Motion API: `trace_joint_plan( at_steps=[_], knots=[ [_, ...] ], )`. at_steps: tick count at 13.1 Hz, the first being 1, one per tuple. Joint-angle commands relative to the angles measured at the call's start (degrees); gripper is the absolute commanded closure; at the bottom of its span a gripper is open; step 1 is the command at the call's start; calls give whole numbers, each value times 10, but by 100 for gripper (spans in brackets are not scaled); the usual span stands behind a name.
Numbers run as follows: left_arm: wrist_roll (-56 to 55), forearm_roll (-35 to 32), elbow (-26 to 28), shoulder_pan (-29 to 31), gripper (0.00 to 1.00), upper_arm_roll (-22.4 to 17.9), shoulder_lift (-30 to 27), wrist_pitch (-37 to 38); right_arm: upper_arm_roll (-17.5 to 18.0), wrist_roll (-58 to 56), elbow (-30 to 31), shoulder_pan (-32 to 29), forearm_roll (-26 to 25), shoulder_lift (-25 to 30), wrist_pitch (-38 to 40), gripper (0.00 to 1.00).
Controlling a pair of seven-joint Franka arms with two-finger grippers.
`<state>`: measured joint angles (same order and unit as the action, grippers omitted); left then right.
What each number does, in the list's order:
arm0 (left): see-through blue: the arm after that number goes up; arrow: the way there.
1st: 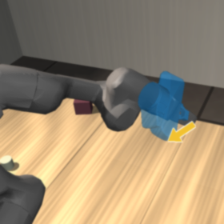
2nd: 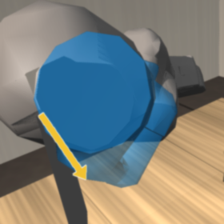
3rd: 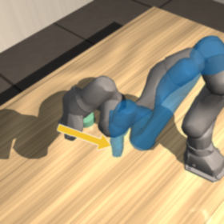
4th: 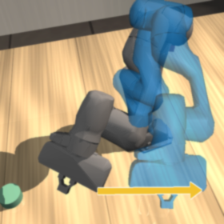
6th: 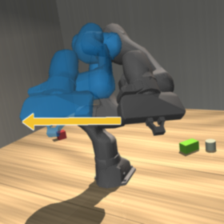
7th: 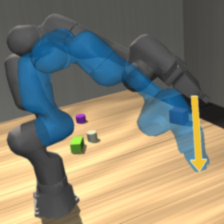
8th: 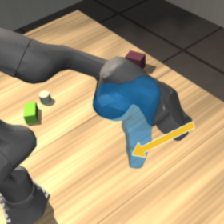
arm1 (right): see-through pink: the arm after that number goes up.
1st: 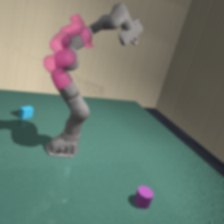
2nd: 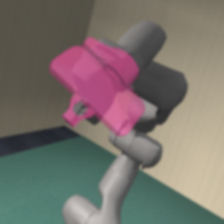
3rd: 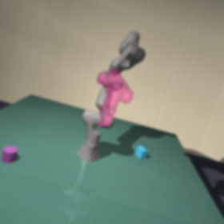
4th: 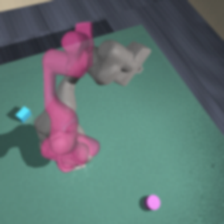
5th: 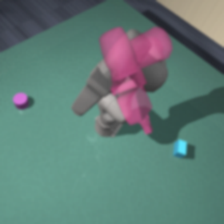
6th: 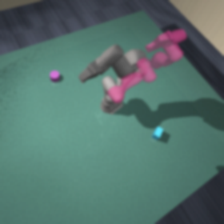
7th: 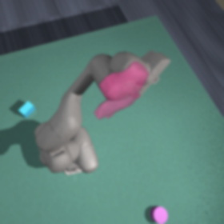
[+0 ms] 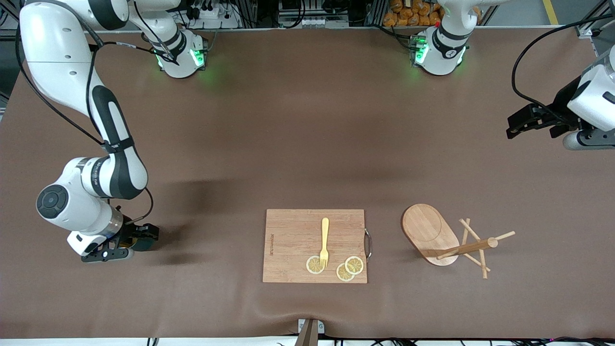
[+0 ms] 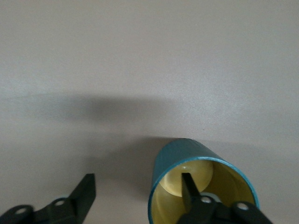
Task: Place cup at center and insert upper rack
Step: 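Lift the teal mug with the right gripper and carry it toward table center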
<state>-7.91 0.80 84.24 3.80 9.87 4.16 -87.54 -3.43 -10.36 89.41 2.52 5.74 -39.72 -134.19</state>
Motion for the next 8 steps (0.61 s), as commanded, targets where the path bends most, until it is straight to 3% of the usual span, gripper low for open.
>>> trace_joint_plan(
  at_steps=[1, 2, 3, 8],
  knots=[
    [8, 10, 0, 5, 0, 2, -4, 4, 4, -55, -13, -11, 0, -15, 2, 75],
    [9, 10, -1, 5, 0, 2, -4, 4, 4, -68, -13, -15, 1, -15, 2, 91],
    [9, 10, -2, 4, 0, 2, -4, 4, 4, -71, -13, -15, 1, -15, 3, 100],
    [9, 9, -1, 5, 0, 1, -9, 4, 4, -69, -15, -7, 1, -14, 8, 100]
  ],
)
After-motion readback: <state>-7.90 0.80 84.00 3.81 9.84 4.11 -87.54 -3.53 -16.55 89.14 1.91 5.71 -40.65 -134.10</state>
